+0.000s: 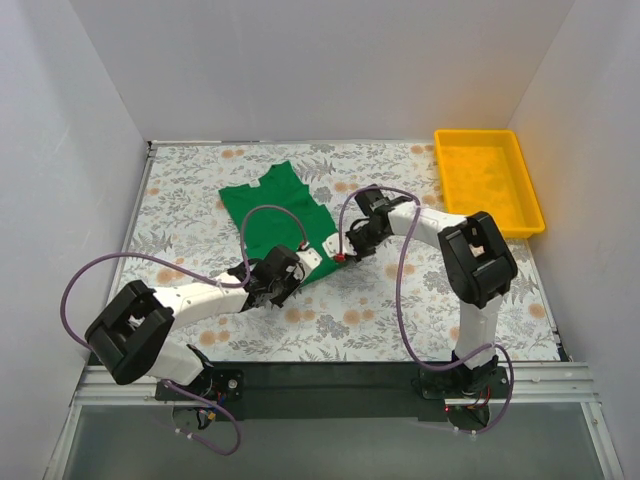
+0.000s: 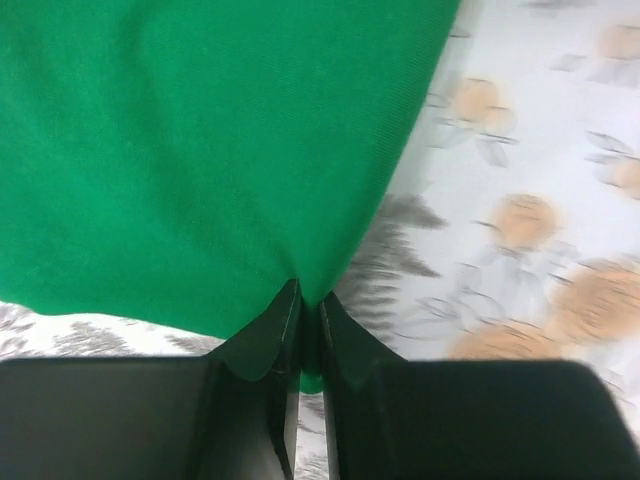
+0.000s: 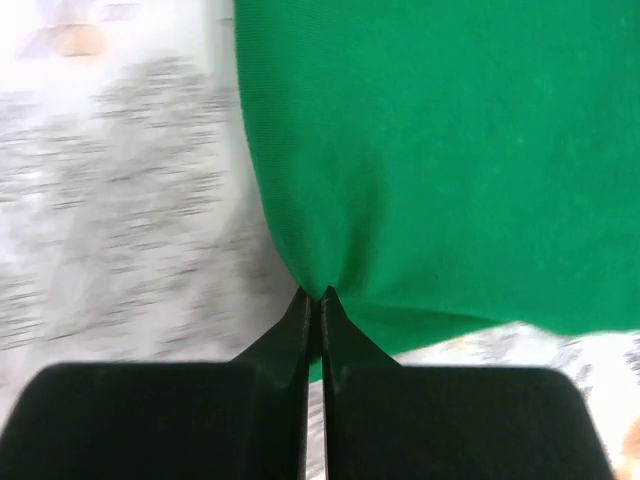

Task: Fold and stack the t-shirts

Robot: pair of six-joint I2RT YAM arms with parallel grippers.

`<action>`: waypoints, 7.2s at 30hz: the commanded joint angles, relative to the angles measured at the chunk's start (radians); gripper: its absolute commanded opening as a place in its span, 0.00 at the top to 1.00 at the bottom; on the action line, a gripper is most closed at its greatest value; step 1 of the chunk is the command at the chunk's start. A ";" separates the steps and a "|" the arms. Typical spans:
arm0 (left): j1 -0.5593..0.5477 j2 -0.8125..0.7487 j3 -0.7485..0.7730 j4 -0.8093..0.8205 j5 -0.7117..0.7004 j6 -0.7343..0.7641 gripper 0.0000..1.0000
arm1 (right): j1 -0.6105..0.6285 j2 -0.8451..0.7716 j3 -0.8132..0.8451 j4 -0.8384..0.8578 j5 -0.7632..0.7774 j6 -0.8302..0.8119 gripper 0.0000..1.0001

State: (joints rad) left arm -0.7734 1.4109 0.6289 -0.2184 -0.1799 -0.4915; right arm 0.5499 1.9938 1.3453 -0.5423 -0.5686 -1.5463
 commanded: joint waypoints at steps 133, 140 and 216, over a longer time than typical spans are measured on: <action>1.062 0.252 0.801 -0.296 0.141 -0.594 0.43 | -0.469 -0.474 -0.271 0.088 -0.361 0.985 0.33; 0.988 0.217 0.605 -0.219 0.721 -0.694 1.00 | -0.467 -0.507 -0.327 0.084 -0.358 0.954 0.35; 0.842 -0.449 0.220 -0.113 0.456 -0.536 0.05 | -0.492 -1.076 -0.498 0.384 0.481 1.246 0.02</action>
State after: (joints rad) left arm 0.0769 0.9695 0.9421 -0.2768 0.2703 -1.0599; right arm 0.0666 0.9817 0.8764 -0.3161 -0.2955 -0.5255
